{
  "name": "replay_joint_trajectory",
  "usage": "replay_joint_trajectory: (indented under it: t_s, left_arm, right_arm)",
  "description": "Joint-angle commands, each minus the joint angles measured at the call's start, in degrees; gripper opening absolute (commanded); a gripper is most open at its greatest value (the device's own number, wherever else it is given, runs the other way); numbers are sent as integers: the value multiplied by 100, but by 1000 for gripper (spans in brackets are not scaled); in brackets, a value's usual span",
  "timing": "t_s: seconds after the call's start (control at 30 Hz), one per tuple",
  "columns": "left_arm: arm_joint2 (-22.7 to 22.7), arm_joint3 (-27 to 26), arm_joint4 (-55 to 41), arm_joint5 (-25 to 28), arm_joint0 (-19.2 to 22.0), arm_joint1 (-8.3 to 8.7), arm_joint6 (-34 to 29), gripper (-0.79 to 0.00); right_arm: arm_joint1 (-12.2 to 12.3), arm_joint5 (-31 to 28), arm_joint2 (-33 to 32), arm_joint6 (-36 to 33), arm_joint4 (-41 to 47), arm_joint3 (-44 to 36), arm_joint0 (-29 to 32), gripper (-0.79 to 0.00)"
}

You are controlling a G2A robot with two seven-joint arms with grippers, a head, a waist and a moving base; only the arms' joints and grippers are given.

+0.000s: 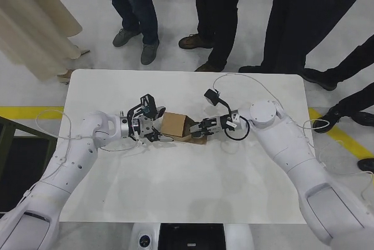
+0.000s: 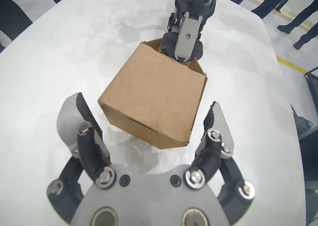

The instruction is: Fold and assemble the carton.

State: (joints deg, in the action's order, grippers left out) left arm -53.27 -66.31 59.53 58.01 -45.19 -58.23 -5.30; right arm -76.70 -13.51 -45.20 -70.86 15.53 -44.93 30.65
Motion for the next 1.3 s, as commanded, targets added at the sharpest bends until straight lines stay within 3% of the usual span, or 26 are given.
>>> replay_joint_trajectory:
  t_s: [0.0, 0.63, 0.83, 1.27]
  left_arm:
    - [1, 1, 3, -1, 1, 0, 2, 0]
    - [1, 1, 3, -1, 1, 0, 2, 0]
    - [-50, -317, 455, -1, -97, 32, 131, 0]
    - [-172, -402, 1310, -304, -370, 75, 768, 0]
  right_arm:
    - [0, 0, 0, 0, 0, 0, 0, -785]
    - [0, 0, 0, 0, 0, 0, 0, -785]
    - [12, 21, -21, 133, -9, -163, 121, -785]
    - [455, 360, -772, 196, -445, -1440, 964, -785]
